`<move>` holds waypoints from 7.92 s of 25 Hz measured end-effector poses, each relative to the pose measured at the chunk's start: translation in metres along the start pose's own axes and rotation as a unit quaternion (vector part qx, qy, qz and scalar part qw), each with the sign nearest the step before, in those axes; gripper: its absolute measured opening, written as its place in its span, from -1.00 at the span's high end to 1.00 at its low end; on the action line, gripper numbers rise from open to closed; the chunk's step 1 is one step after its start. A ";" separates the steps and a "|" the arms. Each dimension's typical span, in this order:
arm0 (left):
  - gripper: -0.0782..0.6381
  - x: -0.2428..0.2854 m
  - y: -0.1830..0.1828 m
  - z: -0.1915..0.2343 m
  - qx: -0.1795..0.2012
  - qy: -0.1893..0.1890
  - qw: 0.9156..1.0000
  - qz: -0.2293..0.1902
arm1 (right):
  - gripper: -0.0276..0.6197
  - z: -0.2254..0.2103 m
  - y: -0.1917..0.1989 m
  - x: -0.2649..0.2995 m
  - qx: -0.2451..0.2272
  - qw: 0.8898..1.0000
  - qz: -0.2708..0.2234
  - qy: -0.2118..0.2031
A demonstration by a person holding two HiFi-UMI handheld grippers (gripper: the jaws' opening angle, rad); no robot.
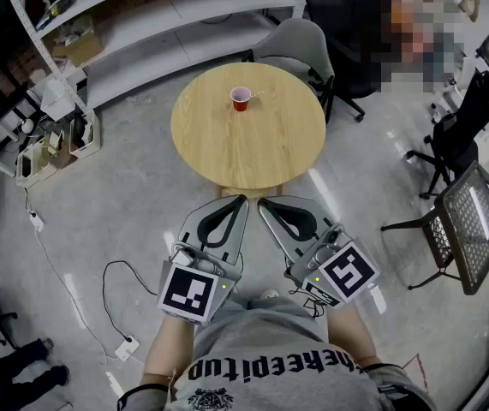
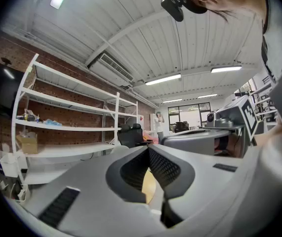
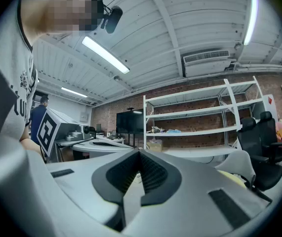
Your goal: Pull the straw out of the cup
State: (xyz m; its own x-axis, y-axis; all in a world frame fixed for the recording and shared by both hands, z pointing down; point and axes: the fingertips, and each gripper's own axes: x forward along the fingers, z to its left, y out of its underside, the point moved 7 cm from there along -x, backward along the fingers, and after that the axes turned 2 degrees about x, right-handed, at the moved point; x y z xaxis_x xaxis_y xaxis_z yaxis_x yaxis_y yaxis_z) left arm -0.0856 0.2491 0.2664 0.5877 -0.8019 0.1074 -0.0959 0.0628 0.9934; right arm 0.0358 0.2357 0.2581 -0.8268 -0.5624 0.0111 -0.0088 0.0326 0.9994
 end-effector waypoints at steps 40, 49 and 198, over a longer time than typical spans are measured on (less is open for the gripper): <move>0.73 0.005 0.012 0.034 0.004 0.027 1.000 0.003 | 0.87 -0.001 0.009 0.020 0.002 0.999 0.013 0.048; 0.73 0.060 0.006 0.044 -0.004 -0.012 1.000 -0.025 | 0.87 -0.066 0.006 0.039 -0.004 1.000 0.018 -0.007; 0.73 0.318 0.095 0.295 -0.055 0.137 0.982 0.121 | 0.54 -0.343 0.187 0.255 0.173 0.950 0.201 0.165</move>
State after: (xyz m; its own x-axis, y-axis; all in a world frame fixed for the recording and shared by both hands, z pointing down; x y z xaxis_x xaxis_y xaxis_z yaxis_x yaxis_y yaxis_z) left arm -0.1446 -0.1749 0.3832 0.7539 -0.5663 0.3331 -0.1811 0.3083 0.9339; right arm 0.0157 -0.1849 0.4585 -0.5815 -0.6742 0.4554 0.0378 0.5367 0.8429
